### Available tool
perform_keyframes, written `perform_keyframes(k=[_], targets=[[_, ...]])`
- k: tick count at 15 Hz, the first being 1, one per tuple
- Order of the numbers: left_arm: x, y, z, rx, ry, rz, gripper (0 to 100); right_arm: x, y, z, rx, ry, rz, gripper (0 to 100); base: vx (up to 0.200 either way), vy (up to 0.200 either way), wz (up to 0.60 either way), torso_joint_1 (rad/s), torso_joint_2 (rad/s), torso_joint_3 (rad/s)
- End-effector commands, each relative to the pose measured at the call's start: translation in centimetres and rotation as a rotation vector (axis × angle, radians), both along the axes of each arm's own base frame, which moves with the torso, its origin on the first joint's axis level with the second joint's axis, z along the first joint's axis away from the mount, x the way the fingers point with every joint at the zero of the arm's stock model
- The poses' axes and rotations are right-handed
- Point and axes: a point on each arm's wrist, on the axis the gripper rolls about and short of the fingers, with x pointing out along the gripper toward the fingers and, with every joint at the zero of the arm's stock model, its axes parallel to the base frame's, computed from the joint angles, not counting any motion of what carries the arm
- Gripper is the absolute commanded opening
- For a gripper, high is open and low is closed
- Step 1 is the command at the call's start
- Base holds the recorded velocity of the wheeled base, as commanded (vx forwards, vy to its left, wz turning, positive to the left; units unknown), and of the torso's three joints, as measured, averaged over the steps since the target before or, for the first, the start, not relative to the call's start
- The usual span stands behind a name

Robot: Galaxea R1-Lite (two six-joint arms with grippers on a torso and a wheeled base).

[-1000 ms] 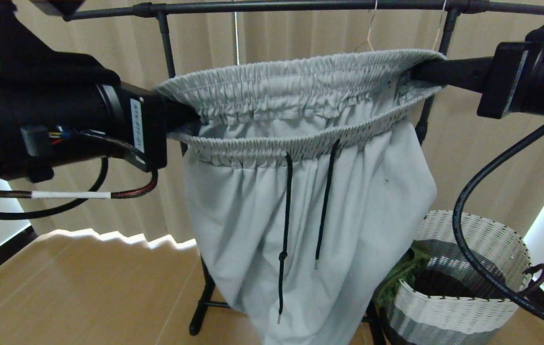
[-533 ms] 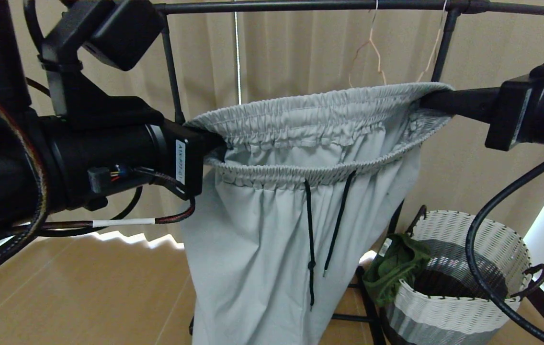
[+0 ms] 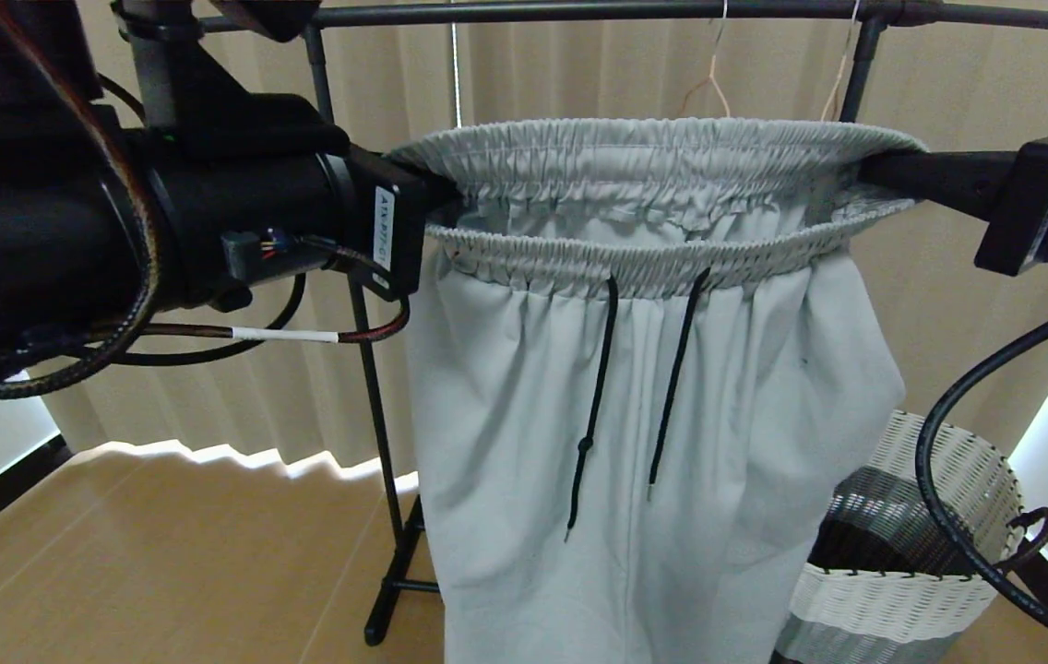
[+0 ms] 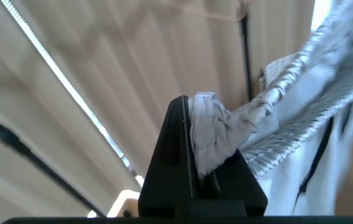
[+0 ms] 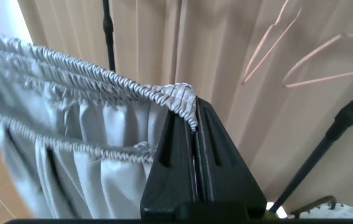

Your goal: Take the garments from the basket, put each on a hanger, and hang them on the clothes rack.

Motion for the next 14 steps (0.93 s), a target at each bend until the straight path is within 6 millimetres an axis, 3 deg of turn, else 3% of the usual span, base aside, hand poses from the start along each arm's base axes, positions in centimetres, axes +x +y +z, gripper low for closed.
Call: perform_keyframes(k=[1,11,14], targets=[[1.2,0.4,-1.1,0.028,0.031,0.045,0,-0.1,-0.1,-0.7,-0.011,0.019,-0.002,0,0.0,0.0,0.0,0.0,0.0,0.0],[1.0,0.5,-2.3,0.051,0.06,0.044,0,0.0,-0.1,-0.9,-0.015,0.027,-0.002,0,0.0,0.0,0.0,0.0,0.0,0.0],[2.0,-0.4,-2.4,0.032,0.04,0.039,0,-2.2,-1.2,-0.5,-0.041,-0.02,0.001,0,0.0,0.0,0.0,0.0,0.0,0.0]])
